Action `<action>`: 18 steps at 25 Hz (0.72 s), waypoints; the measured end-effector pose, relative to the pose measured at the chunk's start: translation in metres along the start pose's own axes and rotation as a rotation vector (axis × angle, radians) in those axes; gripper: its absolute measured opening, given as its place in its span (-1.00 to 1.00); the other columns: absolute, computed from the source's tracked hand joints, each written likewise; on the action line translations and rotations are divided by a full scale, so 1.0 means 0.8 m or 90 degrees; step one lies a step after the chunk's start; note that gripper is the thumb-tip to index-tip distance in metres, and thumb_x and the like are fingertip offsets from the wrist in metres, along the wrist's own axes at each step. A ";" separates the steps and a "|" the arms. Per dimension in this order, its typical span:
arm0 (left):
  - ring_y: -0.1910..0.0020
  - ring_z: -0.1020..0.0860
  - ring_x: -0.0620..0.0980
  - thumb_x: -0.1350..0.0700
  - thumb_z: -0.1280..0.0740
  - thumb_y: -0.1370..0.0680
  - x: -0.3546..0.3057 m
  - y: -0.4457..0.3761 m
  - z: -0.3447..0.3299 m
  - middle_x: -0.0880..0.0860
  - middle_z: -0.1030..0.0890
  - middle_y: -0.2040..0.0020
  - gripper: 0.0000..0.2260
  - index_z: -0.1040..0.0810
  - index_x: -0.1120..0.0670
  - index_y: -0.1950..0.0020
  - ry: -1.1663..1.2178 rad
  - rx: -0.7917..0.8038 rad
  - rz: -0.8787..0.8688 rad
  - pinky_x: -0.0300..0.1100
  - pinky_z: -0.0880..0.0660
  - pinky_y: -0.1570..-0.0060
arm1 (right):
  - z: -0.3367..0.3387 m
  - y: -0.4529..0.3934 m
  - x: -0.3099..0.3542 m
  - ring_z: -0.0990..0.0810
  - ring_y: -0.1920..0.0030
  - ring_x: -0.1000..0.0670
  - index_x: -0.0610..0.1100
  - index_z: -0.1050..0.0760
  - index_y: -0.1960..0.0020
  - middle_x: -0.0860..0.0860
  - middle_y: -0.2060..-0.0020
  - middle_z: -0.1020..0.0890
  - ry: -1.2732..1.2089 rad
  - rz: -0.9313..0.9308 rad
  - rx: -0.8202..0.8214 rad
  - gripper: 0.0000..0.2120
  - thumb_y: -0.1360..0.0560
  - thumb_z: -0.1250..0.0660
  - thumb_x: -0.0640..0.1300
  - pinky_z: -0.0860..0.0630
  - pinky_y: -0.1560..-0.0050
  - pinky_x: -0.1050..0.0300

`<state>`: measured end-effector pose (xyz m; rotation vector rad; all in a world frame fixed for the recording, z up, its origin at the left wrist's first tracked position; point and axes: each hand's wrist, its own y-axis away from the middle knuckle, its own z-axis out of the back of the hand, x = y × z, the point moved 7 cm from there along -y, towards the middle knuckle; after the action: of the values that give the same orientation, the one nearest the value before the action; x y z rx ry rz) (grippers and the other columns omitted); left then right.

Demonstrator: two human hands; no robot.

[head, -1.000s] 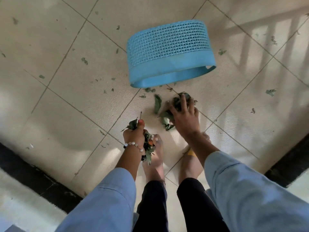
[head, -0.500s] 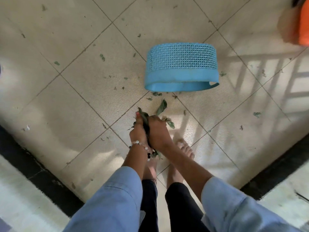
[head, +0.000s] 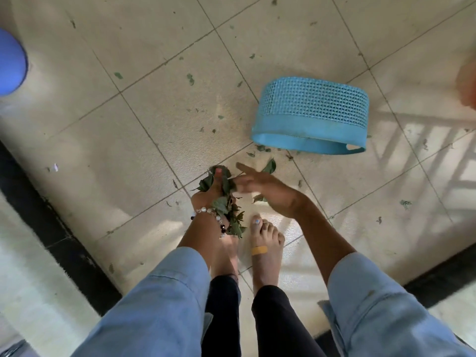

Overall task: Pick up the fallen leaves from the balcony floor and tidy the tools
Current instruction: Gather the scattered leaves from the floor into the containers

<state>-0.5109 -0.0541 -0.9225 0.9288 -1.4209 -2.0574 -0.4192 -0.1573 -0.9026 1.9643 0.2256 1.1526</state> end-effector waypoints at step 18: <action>0.36 -0.56 0.05 -0.07 -0.57 -0.33 -0.020 -0.054 0.032 0.16 -0.61 0.24 -0.56 -0.60 0.24 0.04 -0.114 -0.025 -0.013 -0.09 -0.53 0.12 | 0.061 -0.052 -0.097 -0.52 -0.07 -0.24 -0.36 -0.52 -0.13 -0.24 -0.08 -0.54 0.787 0.169 -0.321 -0.59 -0.29 -0.45 -0.40 -0.60 0.01 -0.16</action>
<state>-0.5198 -0.0120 -0.9524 0.7630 -1.4596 -2.2229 -0.4146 -0.1982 -0.9948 0.6593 0.2619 2.2166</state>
